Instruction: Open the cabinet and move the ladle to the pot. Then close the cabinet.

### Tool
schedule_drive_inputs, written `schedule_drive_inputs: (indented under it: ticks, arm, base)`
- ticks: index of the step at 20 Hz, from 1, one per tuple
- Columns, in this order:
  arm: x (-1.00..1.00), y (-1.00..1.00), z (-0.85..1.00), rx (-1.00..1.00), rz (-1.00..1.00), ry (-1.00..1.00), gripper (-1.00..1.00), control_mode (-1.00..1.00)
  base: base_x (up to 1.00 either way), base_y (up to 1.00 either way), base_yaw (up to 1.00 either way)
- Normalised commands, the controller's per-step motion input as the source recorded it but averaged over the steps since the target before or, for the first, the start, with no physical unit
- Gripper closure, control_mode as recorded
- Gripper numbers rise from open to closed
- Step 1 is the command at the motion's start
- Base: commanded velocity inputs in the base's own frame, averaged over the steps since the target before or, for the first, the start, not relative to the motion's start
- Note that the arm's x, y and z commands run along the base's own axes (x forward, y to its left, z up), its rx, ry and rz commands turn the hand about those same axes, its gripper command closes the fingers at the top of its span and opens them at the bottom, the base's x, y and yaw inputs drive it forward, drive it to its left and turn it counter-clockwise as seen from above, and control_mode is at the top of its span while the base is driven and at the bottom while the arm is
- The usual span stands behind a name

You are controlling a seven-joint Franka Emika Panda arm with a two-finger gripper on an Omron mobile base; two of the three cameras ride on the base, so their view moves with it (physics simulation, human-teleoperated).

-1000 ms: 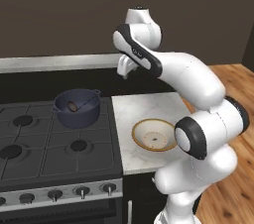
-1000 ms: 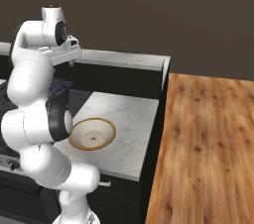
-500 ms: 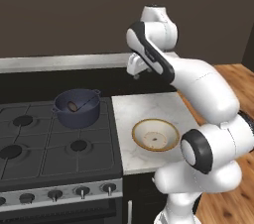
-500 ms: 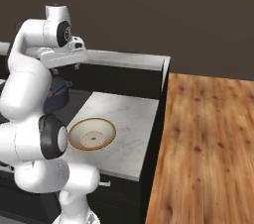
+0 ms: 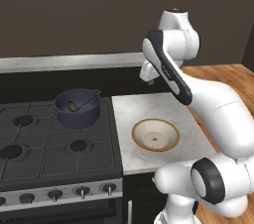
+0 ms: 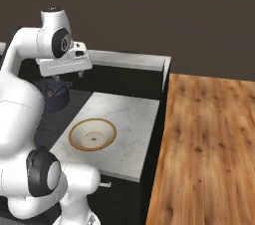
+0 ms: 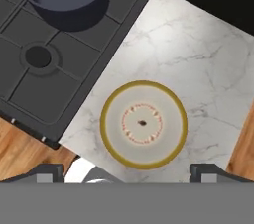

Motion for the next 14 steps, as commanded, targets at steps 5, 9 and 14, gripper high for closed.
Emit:
schedule_drive_inputs:
  ticks: [5,9,14]
  arm:
    - [-0.37,-0.25,0.03,0.0,-0.14,-0.19,-1.0,-1.0]
    - [-0.1,-0.12,0.12,0.0,-0.12,-0.17,-1.0,-1.0]
    - [0.0,-0.09,0.26,0.05,-0.12,-0.13,-1.0,-1.0]
  base:
    - [0.0,0.0,0.0]
    - [0.0,0.0,0.0]
    - [0.0,0.0,0.0]
